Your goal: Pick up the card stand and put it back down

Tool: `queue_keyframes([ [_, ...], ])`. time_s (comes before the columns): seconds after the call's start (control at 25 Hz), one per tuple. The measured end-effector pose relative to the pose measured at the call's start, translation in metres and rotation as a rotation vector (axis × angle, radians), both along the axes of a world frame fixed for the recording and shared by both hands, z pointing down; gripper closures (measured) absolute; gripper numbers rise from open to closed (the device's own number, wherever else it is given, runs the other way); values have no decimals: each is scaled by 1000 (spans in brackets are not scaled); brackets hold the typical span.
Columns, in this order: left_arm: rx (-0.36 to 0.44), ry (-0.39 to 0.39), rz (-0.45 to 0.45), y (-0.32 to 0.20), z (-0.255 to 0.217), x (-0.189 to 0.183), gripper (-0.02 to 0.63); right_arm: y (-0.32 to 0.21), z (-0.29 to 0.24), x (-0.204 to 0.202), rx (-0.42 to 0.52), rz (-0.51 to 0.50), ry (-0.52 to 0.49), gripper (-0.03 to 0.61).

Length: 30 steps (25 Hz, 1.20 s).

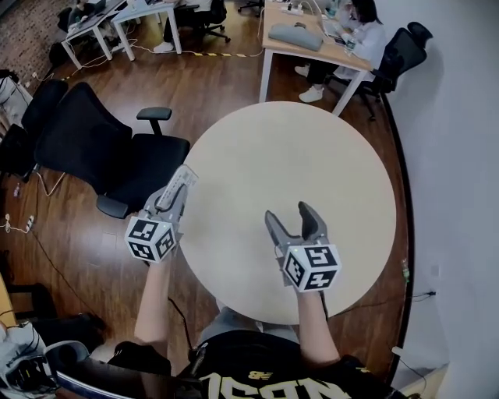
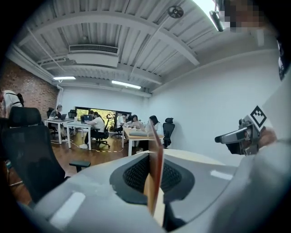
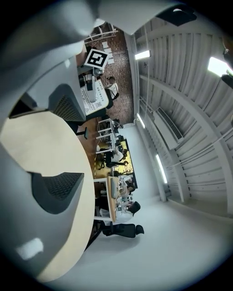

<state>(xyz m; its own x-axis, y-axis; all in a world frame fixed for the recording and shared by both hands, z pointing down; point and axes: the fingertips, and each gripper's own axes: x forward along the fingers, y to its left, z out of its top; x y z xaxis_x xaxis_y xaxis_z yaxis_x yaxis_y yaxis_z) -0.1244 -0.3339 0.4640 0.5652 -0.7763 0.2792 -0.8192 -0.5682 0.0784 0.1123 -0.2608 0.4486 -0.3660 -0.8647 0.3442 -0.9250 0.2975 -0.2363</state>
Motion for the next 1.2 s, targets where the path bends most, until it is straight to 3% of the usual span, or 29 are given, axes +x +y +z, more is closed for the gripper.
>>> queue_keyframes([
  [0.12, 23, -63, 98, -30, 13, 3, 595, -10, 17, 0, -37, 10, -8, 219],
  [0.4, -21, -98, 239, -114, 52, -1, 595, -31, 63, -9, -137, 12, -23, 219],
  [0.56, -73, -66, 412, -138, 89, 21, 594, -35, 92, -7, -171, 6, -36, 219],
  [0.72, -151, 46, 544, -150, 136, 45, 594, -39, 123, -7, -203, 5, -29, 219],
  [0.88, -232, 31, 662, -153, 188, 65, 594, -55, 145, -12, -159, -5, 0, 219],
  [1.08, -267, 26, 723, -145, 221, 89, 594, -61, 158, -12, -116, -17, -16, 219],
  [1.2, -291, 23, 707, -142, 237, 95, 585, -60, 163, -16, -119, -29, -18, 219],
])
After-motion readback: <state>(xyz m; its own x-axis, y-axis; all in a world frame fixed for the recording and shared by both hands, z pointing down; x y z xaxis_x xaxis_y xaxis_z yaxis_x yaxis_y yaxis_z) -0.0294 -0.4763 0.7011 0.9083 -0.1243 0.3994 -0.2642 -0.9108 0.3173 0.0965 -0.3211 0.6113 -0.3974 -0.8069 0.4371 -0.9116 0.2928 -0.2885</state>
